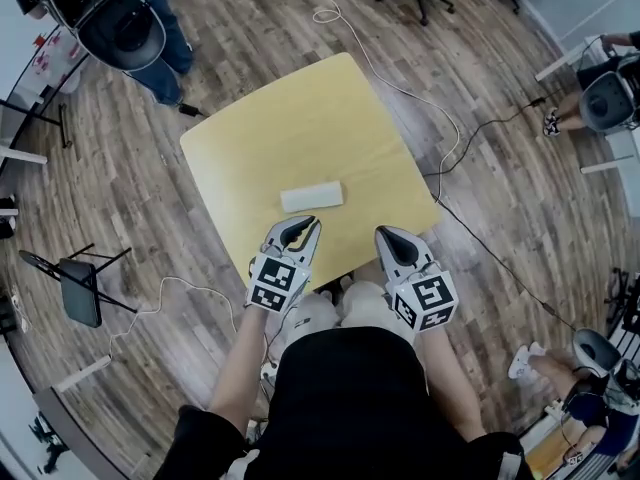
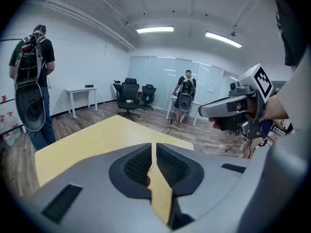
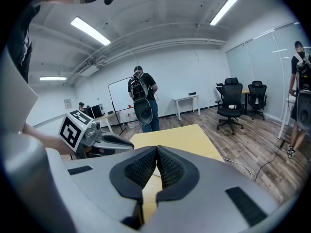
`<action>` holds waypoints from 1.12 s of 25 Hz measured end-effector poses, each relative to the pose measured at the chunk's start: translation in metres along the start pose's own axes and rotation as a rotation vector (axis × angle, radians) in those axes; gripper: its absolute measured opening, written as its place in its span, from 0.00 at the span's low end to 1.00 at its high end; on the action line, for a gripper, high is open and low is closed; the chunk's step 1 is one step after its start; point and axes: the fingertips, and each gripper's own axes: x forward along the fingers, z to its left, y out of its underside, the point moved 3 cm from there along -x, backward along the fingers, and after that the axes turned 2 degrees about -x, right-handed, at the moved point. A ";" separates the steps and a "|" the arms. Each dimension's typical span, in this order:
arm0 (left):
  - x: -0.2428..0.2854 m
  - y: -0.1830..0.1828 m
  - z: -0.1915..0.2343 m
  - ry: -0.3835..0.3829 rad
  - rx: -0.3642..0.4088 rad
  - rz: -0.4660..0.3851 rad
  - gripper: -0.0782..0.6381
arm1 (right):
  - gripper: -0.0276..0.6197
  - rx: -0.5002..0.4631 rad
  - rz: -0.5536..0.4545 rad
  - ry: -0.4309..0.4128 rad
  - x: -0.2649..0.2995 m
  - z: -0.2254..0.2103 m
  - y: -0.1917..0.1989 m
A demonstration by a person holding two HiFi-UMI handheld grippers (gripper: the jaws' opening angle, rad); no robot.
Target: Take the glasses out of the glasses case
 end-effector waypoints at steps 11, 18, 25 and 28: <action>0.086 0.032 0.009 -0.044 0.097 0.193 0.33 | 0.07 0.045 0.073 -0.085 0.035 -0.058 0.023; 0.131 0.060 0.022 -0.075 0.267 0.340 0.40 | 0.07 0.028 0.112 -0.143 0.059 -0.081 0.041; 0.164 0.080 0.035 -0.085 0.471 0.449 0.46 | 0.07 0.024 0.158 -0.165 0.083 -0.084 0.063; 0.174 0.092 0.041 -0.061 0.551 0.499 0.48 | 0.07 0.033 0.174 -0.164 0.092 -0.083 0.071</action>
